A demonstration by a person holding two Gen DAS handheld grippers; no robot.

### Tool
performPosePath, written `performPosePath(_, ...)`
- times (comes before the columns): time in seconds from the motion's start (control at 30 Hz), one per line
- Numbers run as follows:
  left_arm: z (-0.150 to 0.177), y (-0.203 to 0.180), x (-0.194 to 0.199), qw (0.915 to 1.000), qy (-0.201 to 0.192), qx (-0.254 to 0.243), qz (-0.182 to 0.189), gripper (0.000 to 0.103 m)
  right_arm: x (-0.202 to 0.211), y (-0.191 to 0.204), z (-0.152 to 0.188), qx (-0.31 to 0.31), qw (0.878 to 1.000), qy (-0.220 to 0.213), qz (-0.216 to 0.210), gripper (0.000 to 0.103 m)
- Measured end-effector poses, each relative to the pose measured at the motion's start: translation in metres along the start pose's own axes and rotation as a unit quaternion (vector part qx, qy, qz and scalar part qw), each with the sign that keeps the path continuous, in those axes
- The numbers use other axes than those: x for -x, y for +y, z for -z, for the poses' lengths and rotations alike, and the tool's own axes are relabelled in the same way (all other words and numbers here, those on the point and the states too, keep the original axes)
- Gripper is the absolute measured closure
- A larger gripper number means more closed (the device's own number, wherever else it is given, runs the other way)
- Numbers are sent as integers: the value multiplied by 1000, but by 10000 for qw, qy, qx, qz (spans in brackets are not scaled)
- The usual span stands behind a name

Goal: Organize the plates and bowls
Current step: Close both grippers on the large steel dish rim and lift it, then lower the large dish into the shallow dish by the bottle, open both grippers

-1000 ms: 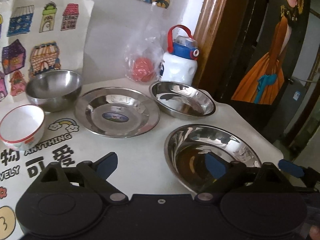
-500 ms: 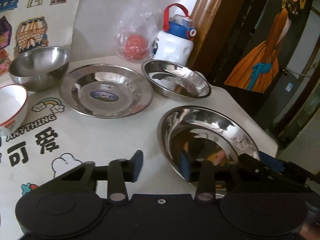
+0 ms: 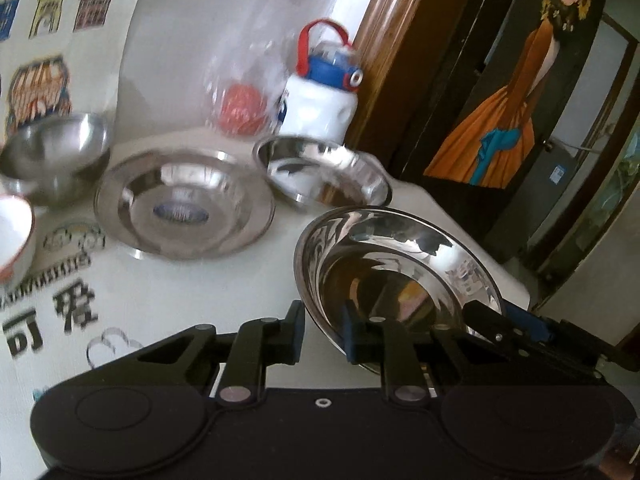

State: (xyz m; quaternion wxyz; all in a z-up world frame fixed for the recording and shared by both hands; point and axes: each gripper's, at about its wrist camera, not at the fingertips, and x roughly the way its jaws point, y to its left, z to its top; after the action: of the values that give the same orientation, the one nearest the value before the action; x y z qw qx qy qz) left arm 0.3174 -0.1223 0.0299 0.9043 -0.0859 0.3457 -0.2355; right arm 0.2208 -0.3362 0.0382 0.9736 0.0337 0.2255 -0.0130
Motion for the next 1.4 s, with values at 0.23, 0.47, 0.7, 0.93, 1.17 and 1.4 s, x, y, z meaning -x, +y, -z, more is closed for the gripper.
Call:
performPosePath(0.23,-42,-4,-11,9989,-408,-193,-93,82,-29,-2,-32,-127,9995,-278,-29,64)
performPosePath(0.47,-87,4,-49,9969,-546,-445,-359,82,-90,2,-61,-120,9996,-247,-10,64)
performPosePath(0.7,-110,12,-92,9955,-373,-632,-602,81,-140,4,-74,-118,9998,-119,90,63)
performPosePath(0.93,-116,15,-113,9933,-305,-833,-742,81,-164,5,-74,-27,9999,77,128,59)
performPosePath(1.17,-114,20,-121,9923,-182,-838,-898,81,-172,15,-71,153,9996,198,159,55)
performPosePath(1.4,-114,25,-123,9914,-133,-817,-1012,81,-174,23,-71,337,9990,258,151,51)
